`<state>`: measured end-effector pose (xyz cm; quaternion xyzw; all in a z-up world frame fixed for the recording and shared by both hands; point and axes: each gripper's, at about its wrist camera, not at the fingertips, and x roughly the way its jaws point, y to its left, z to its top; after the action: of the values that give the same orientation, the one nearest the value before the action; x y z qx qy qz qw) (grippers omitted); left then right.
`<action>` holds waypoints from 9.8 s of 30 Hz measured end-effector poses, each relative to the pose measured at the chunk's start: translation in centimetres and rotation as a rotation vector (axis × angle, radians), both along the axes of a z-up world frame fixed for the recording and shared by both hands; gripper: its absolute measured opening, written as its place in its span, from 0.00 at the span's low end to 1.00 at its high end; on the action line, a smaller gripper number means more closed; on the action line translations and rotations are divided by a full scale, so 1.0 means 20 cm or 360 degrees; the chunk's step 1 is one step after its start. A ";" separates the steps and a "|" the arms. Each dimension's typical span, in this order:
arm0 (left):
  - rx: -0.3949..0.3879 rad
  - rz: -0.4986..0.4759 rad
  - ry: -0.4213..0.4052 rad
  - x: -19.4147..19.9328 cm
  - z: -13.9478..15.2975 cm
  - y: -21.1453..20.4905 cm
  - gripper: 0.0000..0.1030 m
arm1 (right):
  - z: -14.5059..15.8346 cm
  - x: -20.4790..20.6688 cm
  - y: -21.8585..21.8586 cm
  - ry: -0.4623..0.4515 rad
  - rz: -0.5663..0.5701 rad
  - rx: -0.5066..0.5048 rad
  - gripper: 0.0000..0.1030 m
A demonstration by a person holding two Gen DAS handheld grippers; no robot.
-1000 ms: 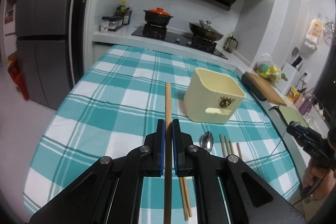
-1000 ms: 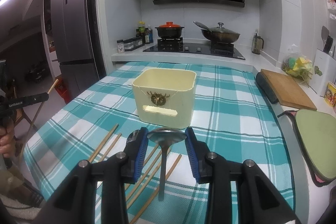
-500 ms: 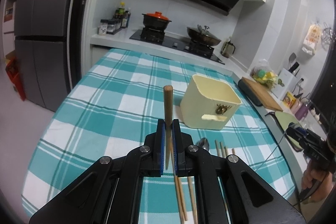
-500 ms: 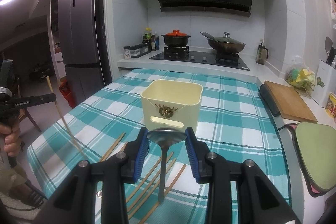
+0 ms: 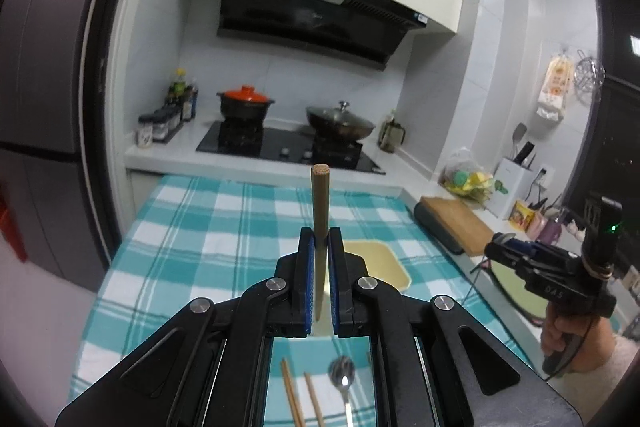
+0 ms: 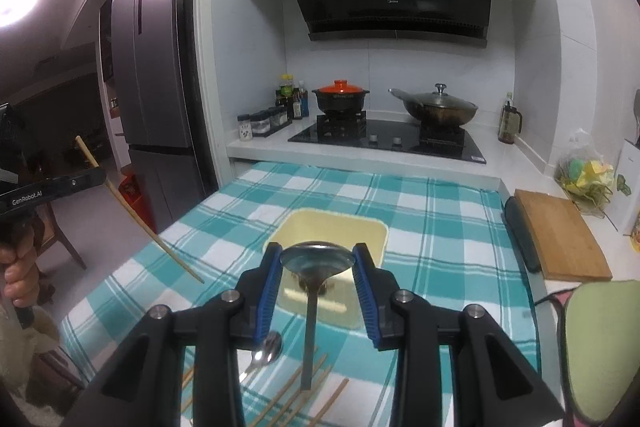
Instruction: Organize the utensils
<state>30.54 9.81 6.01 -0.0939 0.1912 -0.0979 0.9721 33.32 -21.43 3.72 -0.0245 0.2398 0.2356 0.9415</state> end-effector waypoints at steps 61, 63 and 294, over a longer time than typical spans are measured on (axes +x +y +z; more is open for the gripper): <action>0.0458 0.0287 0.0758 -0.45 -1.04 -0.23 0.86 | -0.89 -0.71 -0.10 0.0417 -0.0303 -0.0233 0.50; 0.0409 0.0289 0.0785 -0.47 -1.09 -0.20 0.86 | -0.92 -0.72 -0.10 0.0421 -0.0329 -0.0215 0.50; 0.0272 -0.0140 0.0729 -0.13 -0.79 -0.09 0.88 | -0.64 -0.09 -0.10 0.0495 -0.0211 -0.0320 0.52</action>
<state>27.97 7.99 -9.82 -0.0227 0.4182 -0.0996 0.9026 31.51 -23.50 -9.05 -0.0658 0.4058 0.1488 0.8993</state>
